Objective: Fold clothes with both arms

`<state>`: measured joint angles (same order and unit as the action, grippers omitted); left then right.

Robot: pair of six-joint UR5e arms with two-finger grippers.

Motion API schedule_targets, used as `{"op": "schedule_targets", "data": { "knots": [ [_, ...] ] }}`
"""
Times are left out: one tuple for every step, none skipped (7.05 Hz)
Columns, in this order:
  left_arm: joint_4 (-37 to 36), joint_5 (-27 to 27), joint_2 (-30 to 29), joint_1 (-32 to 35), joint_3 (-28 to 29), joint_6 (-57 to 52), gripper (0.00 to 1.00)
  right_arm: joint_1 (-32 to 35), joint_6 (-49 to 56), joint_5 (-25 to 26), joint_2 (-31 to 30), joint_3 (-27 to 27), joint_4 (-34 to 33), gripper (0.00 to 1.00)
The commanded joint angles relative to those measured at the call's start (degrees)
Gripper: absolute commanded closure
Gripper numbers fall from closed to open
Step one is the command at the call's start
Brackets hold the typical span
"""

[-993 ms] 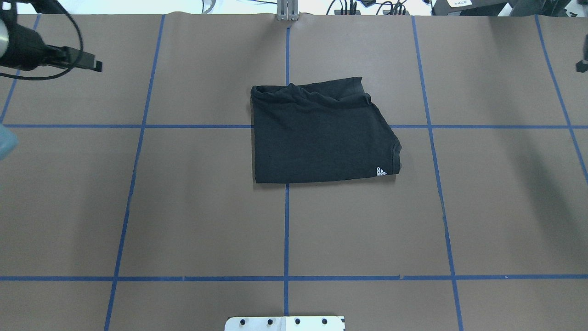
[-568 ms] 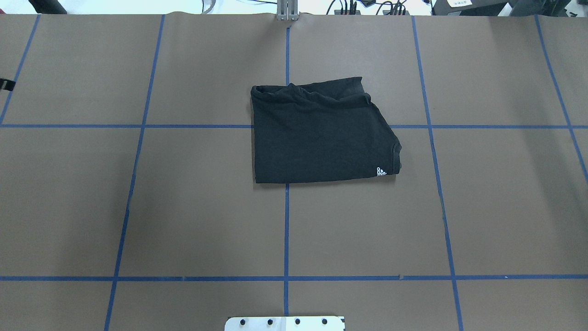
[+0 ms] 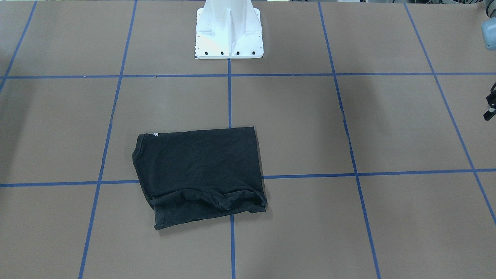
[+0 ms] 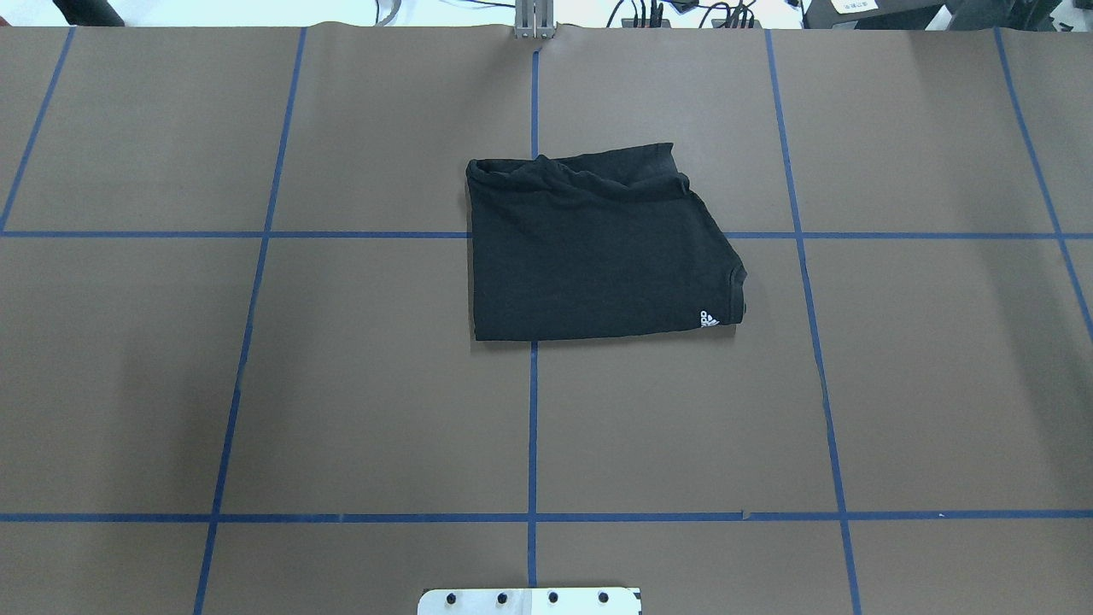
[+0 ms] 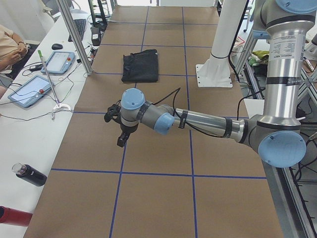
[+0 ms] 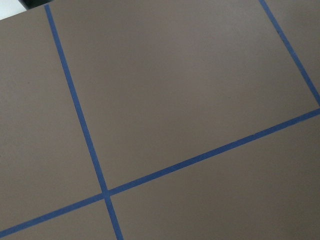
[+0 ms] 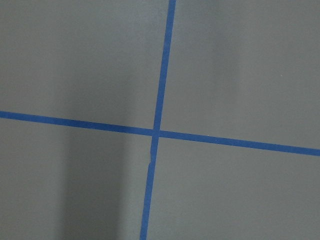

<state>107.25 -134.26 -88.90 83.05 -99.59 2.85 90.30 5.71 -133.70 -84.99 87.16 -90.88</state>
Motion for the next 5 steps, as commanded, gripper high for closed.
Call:
{"op": "schedule_targets", "data": {
  "knots": [
    [0.15, -0.21, 2.41, 0.19, -0.34, -0.30, 0.00, -0.39, -0.09, -0.69, -0.79, 0.64, -0.95, 0.00],
    [0.07, -0.21, 2.59, 0.19, -0.34, 0.31, 0.00, -1.00, -0.09, -0.60, -0.53, 1.60, -2.79, 0.00],
    [0.07, -0.99, 2.59, 0.19, -0.51, 0.40, 0.00, -1.18, -0.17, -0.60, -0.18, 3.44, -5.50, 0.00],
    [-0.11, -1.87, 2.59, 0.19, -0.51, 0.49, 0.00, -1.18, -0.26, -0.60, -0.18, 6.16, -8.75, 0.00],
    [-0.11, -1.96, 1.90, 0.10, -0.86, 0.58, 0.00, -1.36, -0.52, -0.69, -0.09, 8.36, -12.44, 0.00]
  ]
}}
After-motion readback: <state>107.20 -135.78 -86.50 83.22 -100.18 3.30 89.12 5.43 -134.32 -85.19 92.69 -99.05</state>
